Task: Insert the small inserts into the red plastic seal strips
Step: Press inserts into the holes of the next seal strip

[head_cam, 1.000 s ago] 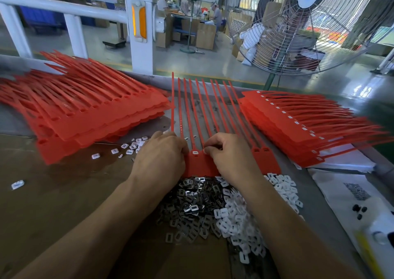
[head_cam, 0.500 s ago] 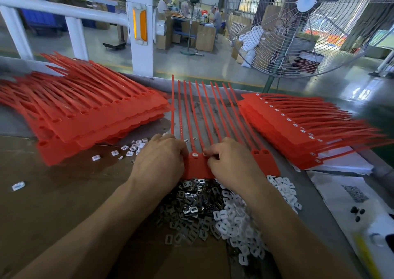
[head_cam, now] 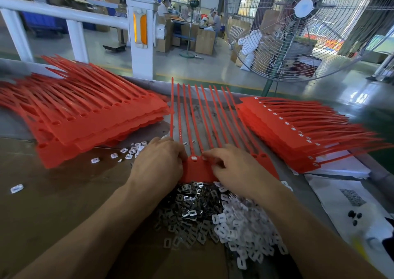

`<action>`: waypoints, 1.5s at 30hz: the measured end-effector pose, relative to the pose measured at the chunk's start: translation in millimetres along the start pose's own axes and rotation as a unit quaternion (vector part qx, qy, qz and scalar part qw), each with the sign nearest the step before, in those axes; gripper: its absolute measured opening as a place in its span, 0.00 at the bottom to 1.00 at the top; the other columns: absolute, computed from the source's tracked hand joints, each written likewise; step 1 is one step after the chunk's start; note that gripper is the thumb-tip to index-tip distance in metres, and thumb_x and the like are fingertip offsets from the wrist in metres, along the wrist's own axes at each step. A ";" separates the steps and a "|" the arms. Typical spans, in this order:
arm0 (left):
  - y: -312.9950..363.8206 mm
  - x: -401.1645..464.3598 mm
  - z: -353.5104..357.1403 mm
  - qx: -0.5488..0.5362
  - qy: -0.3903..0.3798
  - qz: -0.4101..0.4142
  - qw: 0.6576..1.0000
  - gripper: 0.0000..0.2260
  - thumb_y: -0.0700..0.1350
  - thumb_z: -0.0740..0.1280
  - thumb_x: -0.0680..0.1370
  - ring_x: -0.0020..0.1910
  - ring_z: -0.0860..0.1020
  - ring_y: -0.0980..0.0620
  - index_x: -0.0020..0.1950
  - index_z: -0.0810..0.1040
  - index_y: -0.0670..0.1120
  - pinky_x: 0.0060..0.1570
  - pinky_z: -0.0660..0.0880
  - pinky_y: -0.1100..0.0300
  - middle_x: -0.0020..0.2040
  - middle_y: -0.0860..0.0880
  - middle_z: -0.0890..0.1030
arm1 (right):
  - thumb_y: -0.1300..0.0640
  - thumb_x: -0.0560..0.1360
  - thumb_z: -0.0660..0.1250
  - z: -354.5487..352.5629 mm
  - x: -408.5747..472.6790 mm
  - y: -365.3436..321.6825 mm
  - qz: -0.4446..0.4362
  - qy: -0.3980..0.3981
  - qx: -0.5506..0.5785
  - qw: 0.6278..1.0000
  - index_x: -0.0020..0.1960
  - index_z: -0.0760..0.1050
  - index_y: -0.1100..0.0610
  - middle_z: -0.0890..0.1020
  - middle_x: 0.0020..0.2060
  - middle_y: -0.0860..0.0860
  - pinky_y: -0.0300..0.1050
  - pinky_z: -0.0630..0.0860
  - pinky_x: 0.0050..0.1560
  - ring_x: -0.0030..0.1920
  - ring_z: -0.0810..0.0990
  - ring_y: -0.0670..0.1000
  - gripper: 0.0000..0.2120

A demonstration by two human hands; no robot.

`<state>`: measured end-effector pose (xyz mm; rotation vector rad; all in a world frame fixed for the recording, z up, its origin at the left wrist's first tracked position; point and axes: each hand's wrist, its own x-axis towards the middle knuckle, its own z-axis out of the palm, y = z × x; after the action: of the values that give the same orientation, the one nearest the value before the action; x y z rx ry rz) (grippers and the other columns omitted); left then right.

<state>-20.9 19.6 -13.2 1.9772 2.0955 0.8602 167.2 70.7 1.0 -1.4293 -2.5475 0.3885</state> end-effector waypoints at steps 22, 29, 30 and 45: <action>2.6 -0.2 2.2 0.021 0.009 0.010 1.000 0.12 0.41 0.61 0.79 0.56 0.74 0.50 0.50 0.83 0.52 0.55 0.73 0.52 0.51 0.53 0.79 | 0.55 0.83 0.66 -9.6 -14.7 19.0 -0.022 0.007 0.129 0.991 0.63 0.82 0.41 0.85 0.53 0.39 0.41 0.78 0.52 0.52 0.83 0.40 0.14; 2.6 -0.5 3.0 0.025 0.008 0.011 1.000 0.11 0.41 0.62 0.79 0.57 0.74 0.49 0.52 0.83 0.52 0.57 0.73 0.52 0.52 0.53 0.80 | 0.48 0.75 0.77 -26.9 -28.0 35.2 -0.048 -0.072 0.211 0.974 0.47 0.85 0.42 0.83 0.47 0.41 0.40 0.77 0.47 0.47 0.83 0.42 0.03; 2.7 -0.3 3.1 0.026 0.008 0.012 1.000 0.11 0.42 0.62 0.78 0.57 0.74 0.49 0.52 0.83 0.52 0.58 0.73 0.52 0.52 0.53 0.80 | 0.48 0.74 0.78 -27.5 -28.5 34.9 -0.051 -0.081 0.213 0.972 0.47 0.85 0.42 0.83 0.47 0.42 0.40 0.78 0.47 0.46 0.83 0.42 0.03; 2.7 -0.9 1.8 0.024 0.006 0.010 1.000 0.11 0.43 0.62 0.79 0.58 0.74 0.49 0.52 0.83 0.53 0.58 0.73 0.51 0.52 0.53 0.79 | 0.54 0.78 0.74 -23.4 -29.8 33.0 -0.020 -0.068 0.242 0.968 0.46 0.81 0.45 0.84 0.38 0.46 0.38 0.75 0.38 0.36 0.79 0.42 0.05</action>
<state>-17.6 19.2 -13.7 2.0258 2.1252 0.8347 216.0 64.8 11.4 -1.1959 -2.3413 1.0481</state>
